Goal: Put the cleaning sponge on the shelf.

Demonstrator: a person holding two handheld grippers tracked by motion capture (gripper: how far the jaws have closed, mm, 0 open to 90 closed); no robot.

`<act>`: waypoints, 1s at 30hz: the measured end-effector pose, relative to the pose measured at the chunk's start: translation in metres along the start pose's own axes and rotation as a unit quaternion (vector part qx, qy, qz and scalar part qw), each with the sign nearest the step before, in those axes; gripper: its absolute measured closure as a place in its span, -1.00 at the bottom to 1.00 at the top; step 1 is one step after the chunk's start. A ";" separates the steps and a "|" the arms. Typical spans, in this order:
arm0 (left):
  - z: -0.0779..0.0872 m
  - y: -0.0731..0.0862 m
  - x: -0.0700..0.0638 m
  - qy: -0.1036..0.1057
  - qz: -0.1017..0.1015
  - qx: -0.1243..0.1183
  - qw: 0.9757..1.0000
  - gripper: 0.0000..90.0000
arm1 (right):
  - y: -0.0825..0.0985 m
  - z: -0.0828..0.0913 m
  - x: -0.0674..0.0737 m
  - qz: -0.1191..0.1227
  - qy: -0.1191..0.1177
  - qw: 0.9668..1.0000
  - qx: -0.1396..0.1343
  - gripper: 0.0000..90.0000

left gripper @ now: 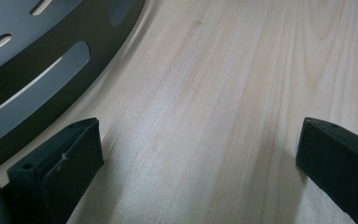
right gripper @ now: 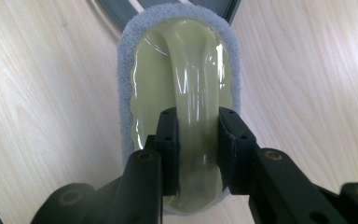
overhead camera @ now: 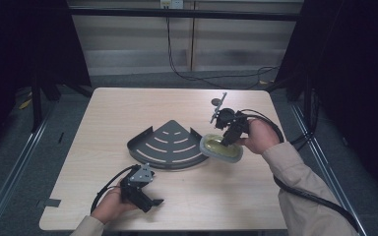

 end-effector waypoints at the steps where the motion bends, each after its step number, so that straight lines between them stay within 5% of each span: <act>1: 0.000 0.000 0.000 -0.001 0.000 0.000 1.000 -1.00 | -0.001 0.000 -0.001 -0.001 0.001 1.000 0.001 0.60; 30: 0.000 0.000 0.000 0.000 0.000 0.000 1.000 -1.00 | -0.037 -0.016 -0.007 -0.037 0.012 0.999 0.005 0.60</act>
Point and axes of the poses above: each handheld gripper's, and its own axes: z roughly backward along the jaws, y roughly out of its underside, x roughly to its left, the point moved 6 cm from there along -z, roughly forward along the jaws
